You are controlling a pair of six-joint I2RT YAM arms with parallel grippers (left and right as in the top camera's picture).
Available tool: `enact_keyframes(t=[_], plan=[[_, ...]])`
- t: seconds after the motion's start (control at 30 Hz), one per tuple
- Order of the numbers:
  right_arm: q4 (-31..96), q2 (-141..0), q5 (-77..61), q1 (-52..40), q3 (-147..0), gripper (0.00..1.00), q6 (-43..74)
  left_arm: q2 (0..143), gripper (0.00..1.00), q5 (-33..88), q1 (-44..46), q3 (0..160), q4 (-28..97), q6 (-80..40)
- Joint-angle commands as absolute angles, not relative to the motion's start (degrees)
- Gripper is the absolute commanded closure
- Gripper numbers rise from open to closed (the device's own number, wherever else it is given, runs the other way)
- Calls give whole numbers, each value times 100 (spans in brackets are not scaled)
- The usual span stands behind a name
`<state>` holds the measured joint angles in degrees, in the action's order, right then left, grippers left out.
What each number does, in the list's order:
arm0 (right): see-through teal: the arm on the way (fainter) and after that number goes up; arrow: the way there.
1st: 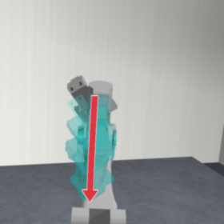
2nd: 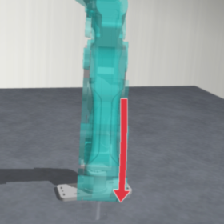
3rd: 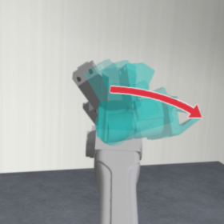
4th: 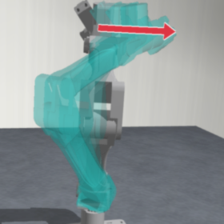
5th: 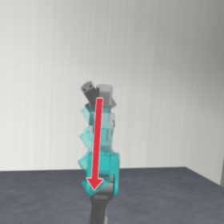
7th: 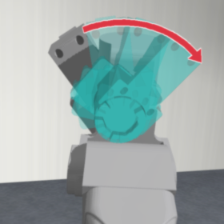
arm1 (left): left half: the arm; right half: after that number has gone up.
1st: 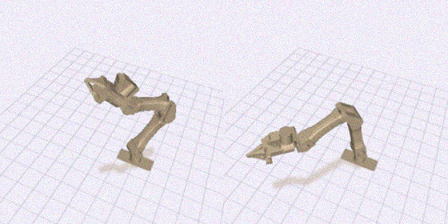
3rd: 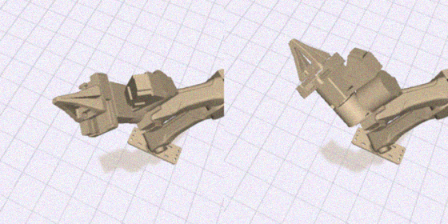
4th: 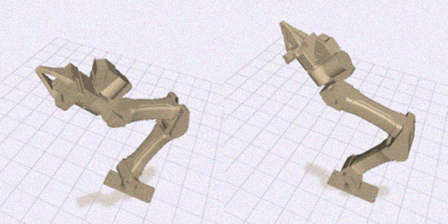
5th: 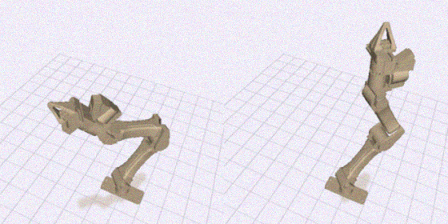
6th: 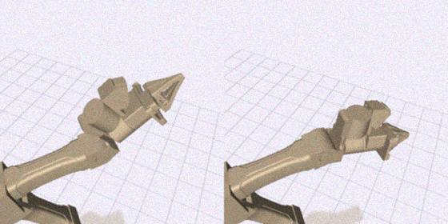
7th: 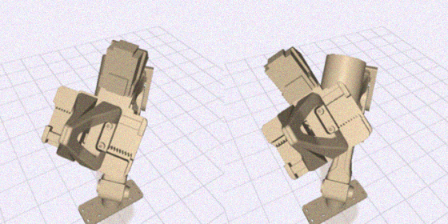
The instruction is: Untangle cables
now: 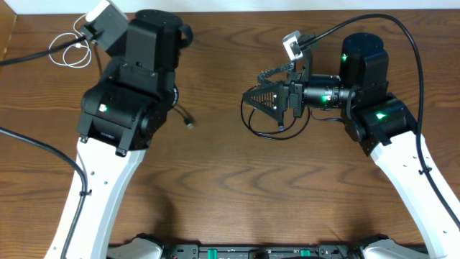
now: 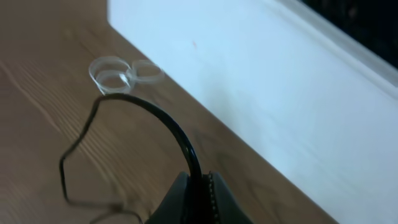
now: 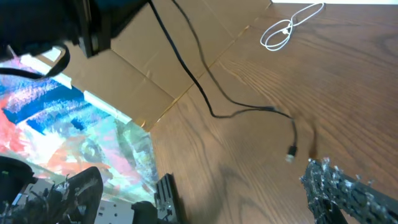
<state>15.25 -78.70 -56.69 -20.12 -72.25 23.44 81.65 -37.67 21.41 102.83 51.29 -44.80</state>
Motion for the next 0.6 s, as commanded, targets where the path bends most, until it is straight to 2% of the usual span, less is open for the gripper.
enact_keyframes(t=[0.0, 0.37, 0.57], plan=[[1573, -7865, -5603, -2029, -7240, 1, 2265, 8178, 93, -4379, 1682, 10335, 4888, -3828], [1798, -7865, -5603, -2032, -7240, 1, 2265, 8683, 93, -4381, -711, 10335, 3833, -3833], [2029, -7865, -5603, -2029, -7240, 1, 2265, 9282, 92, -4466, -1999, 10335, 3673, -3833]])
